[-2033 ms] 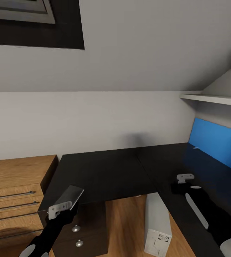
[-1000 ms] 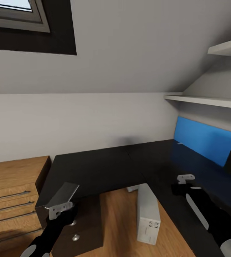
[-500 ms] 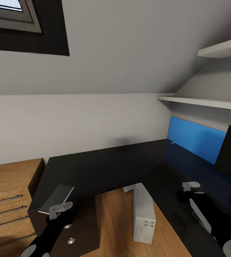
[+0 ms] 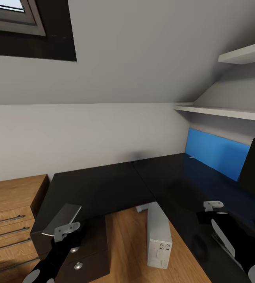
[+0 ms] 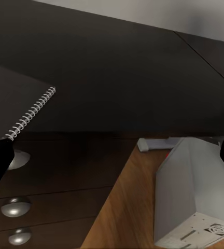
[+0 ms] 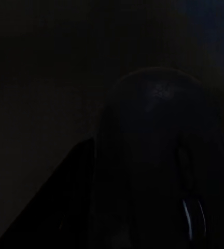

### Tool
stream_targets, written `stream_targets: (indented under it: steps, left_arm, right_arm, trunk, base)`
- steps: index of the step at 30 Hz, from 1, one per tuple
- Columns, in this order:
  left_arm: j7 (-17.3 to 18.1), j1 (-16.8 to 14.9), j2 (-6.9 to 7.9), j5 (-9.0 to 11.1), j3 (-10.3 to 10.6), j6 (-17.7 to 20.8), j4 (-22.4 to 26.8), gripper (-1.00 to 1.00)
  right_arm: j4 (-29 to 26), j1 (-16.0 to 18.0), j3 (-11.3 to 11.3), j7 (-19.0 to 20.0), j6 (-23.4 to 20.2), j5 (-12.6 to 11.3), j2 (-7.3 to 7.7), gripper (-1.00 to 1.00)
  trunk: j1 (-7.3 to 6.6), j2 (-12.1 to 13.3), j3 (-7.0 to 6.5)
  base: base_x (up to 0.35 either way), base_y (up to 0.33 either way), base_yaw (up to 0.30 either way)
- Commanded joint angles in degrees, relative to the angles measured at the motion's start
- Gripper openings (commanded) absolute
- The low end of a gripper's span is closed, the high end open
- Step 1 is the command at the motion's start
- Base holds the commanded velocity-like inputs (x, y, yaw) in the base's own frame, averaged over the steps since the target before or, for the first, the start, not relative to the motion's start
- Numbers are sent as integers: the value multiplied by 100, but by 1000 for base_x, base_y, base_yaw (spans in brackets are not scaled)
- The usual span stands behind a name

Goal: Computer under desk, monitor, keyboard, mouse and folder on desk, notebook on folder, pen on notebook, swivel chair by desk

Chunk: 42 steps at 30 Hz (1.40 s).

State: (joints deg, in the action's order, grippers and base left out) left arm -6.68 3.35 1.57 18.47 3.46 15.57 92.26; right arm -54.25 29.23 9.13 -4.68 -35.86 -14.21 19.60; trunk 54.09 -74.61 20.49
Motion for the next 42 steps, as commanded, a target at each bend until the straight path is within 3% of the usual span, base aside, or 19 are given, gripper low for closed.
stream_targets:
  steps: [1,13,20,26,42]
  left_arm:
    - [-53,-1,9,60,14,21,11,100]
    - [-53,-1,18,60,14,40,19,100]
    - [-53,-1,17,60,14,42,20,100]
    - [-53,-1,11,60,12,32,14,100]
    - [-53,-1,10,60,14,32,19,100]
  right_arm:
    - [-7,4,22,-42,-16,-67,8,-100]
    - [-7,4,15,-59,81,-65,23,-100]
    - [-5,4,9,-64,100,-64,81,-100]
    - [56,4,-197,-61,81,-64,137,-100]
    - [63,4,-211,-44,90,-64,128,-100]
  trunk:
    - [2,-4,6]
    - [2,-4,6]
    - [2,-4,6]
    - [2,-4,6]
    - [2,-4,6]
  base:
    - [132,-5,0]
    - [107,-32,0]
    - [1,0,0]
    - [-50,0,0]
    - [-48,0,0]
